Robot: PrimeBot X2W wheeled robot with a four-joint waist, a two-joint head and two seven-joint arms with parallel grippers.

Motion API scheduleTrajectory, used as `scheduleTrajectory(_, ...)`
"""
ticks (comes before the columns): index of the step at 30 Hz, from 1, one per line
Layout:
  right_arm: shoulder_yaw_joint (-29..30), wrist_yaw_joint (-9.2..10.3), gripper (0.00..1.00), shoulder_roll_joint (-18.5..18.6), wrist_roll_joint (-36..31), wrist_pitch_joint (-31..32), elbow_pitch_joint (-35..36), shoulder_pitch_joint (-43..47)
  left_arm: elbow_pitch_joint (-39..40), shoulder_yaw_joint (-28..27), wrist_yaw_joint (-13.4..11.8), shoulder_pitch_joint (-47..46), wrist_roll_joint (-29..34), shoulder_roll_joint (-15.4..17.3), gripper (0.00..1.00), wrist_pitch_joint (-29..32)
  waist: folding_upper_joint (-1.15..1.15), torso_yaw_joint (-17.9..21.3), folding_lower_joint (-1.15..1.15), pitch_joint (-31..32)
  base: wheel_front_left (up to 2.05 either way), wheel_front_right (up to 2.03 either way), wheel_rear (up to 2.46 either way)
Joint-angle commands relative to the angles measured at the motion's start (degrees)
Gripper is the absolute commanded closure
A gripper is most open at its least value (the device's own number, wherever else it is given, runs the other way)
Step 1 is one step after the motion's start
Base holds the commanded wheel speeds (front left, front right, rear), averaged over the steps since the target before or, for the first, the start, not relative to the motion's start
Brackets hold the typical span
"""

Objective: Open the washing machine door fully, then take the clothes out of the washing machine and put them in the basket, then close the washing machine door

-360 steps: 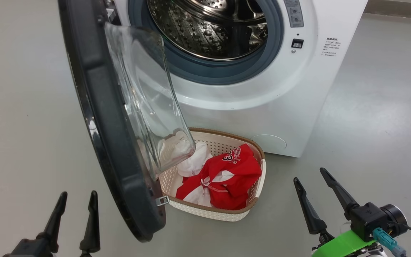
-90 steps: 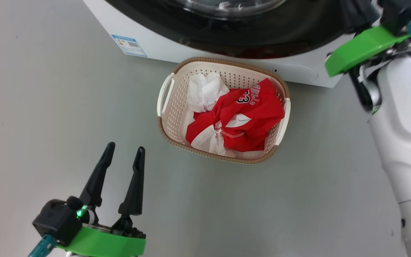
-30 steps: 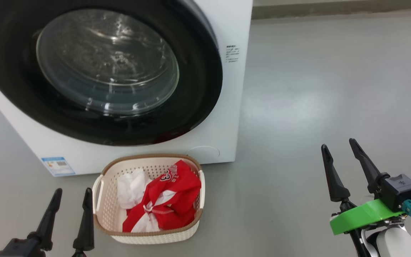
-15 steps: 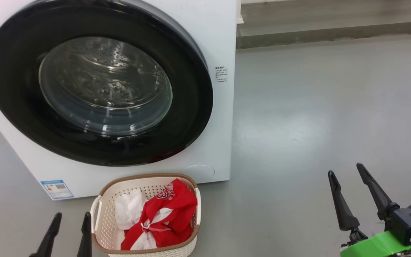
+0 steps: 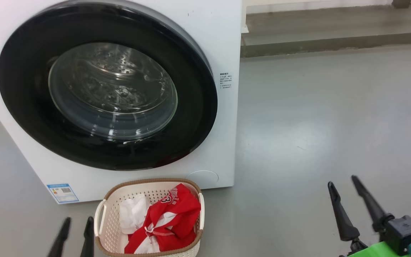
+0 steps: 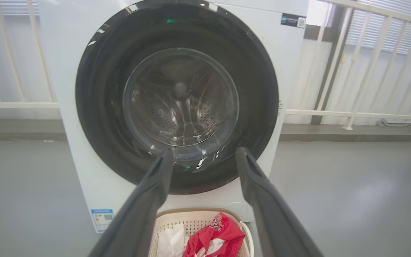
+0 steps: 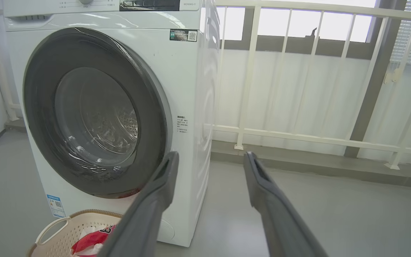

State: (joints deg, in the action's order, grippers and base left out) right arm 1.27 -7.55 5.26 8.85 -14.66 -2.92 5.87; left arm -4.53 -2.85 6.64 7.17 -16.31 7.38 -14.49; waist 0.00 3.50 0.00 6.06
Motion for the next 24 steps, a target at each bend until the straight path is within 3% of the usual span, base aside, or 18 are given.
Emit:
scheduleTrajectory(1, -0.1, 0.0, 1.0, -0.1, 0.0, 0.0, -0.2, 0.0, -0.2, 0.0, 0.0, 0.0, 0.0, -0.1, 1.0, 0.1, 0.0, 0.0, 0.0, 0.0, 0.0, 0.0, 0.0)
scheduleTrajectory(12, -0.1, 0.0, 1.0, -1.1, 4.6, 1.1, -4.2, 0.5, -4.2, 0.5, 0.0, -0.5, -4.0, -2.0, 1.0, 1.6, 0.0, -0.2, 0.1, -0.2, 0.0, 0.0, 0.0)
scheduleTrajectory(24, 0.4, 0.01, 1.0, -1.2, 12.7, 3.1, -4.9, -0.7, -4.7, 0.2, 0.1, -1.8, -11.3, -2.2, 1.0, 3.5, 0.0, -0.5, 0.0, -0.9, 0.0, 0.0, 0.0)
